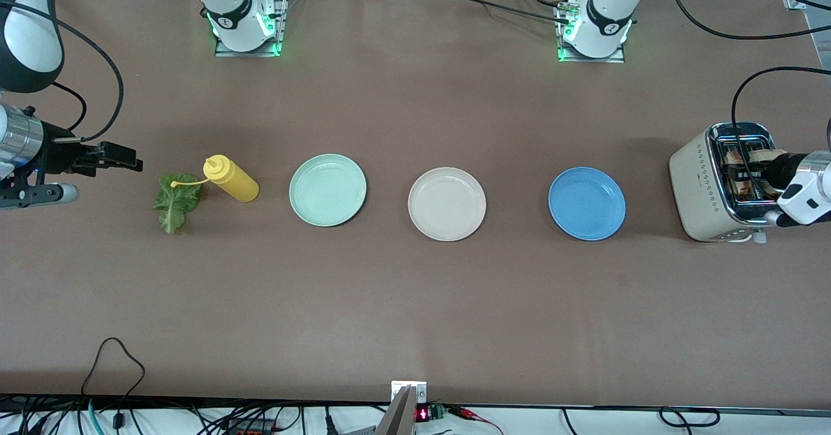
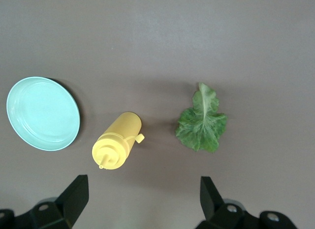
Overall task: Make sandwich in beige plate with both arms
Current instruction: 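Pull a bread slice up out of the toaster with the left gripper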
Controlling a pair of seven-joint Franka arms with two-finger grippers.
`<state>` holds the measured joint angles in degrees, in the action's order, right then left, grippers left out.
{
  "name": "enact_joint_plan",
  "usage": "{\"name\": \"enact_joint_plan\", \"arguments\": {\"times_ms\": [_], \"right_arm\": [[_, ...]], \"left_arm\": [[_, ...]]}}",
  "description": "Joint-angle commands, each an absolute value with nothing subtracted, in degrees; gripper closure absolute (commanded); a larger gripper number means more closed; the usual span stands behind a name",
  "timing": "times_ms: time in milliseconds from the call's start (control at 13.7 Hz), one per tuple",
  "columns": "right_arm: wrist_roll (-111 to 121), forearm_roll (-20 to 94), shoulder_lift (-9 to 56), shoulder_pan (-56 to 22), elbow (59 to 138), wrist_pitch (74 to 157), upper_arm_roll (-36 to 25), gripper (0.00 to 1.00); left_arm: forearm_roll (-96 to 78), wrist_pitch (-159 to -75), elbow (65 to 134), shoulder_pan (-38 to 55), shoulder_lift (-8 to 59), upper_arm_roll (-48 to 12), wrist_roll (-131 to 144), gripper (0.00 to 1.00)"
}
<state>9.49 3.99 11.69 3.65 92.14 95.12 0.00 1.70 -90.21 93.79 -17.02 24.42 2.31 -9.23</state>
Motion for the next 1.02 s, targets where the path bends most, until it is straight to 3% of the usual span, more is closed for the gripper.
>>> {"name": "enact_joint_plan", "arguments": {"times_ms": [0, 364, 509, 655, 800, 946], "right_arm": [[10.46, 4.75, 11.60, 4.04, 92.11, 94.66, 0.35, 0.00], [10.37, 4.75, 11.69, 3.87, 92.11, 94.75, 0.35, 0.00], [10.11, 4.83, 11.60, 3.52, 92.02, 94.75, 0.70, 0.00], [10.02, 4.83, 11.60, 3.25, 92.02, 94.66, 0.70, 0.00], [9.50, 4.83, 11.60, 2.99, 92.02, 93.79, 0.79, 0.00], [9.84, 4.57, 11.60, 1.94, 92.11, 93.78, 0.79, 0.00]], "left_arm": [[1.14, -87.37, 92.21, -17.58, 22.68, 1.93, -10.28, 1.00], [0.62, -75.88, 81.06, -16.44, 22.32, 0.53, -10.20, 1.00], [-3.58, -69.81, 78.32, -16.17, 21.54, -5.42, -8.97, 1.00], [-4.83, -68.82, 78.40, -16.17, 20.39, -14.10, -4.34, 1.00], [-6.23, -69.69, 79.01, -15.74, 21.44, -23.42, -1.15, 1.00], [-8.00, -76.60, 81.02, -12.68, 23.99, -28.72, -0.62, 1.00]]}}
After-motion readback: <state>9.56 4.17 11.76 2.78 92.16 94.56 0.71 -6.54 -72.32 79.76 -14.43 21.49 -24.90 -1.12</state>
